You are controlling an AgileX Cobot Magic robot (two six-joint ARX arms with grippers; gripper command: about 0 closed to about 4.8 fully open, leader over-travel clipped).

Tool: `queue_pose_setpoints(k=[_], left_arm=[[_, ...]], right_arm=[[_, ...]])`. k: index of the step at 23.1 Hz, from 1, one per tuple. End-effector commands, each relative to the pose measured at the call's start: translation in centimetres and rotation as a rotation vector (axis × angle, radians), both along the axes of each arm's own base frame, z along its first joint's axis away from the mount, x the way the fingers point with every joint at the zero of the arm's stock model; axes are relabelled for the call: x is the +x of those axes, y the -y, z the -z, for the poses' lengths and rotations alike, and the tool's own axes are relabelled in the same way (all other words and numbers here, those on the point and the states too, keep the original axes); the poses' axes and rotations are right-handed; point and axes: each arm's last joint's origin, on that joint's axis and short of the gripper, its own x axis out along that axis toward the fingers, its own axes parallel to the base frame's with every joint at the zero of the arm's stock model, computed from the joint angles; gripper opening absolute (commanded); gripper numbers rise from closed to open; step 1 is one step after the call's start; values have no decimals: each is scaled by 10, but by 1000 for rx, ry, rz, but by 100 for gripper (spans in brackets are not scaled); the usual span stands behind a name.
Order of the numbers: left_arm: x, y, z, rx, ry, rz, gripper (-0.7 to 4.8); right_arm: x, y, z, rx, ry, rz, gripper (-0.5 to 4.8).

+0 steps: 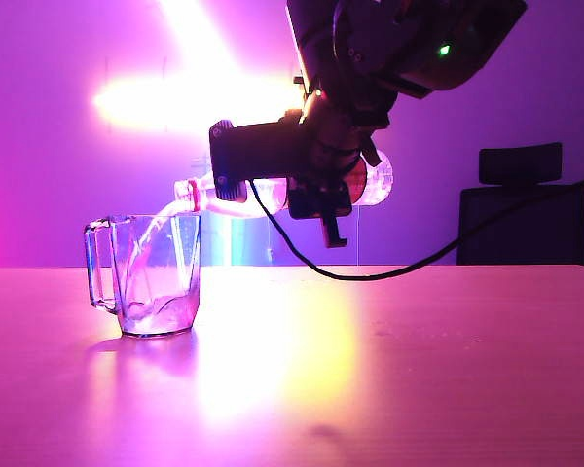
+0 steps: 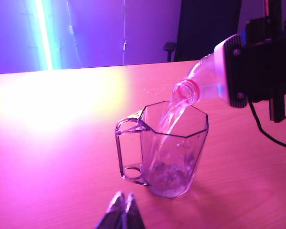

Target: Pick up the mineral water bottle on the table and pour water into the mug until it's half full.

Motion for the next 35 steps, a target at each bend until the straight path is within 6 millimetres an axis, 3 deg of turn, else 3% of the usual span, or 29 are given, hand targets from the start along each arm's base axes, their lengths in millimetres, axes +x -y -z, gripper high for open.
queue_pose_setpoints(k=[1,16,30,35], left_arm=[[0,0,-2,1,8,1,-2],[0,0,-2,1,8,1,-2],[0,0,-2,1,8,1,-2],[0,0,-2,1,8,0,-2]], right_arm=[[0,-2,-14,38,67,14,202],[0,-2,-14,55,64,21,201],[-9,-8,-14,252,-3,52,201],[-14,-4,-23,446,-70,102,201]])
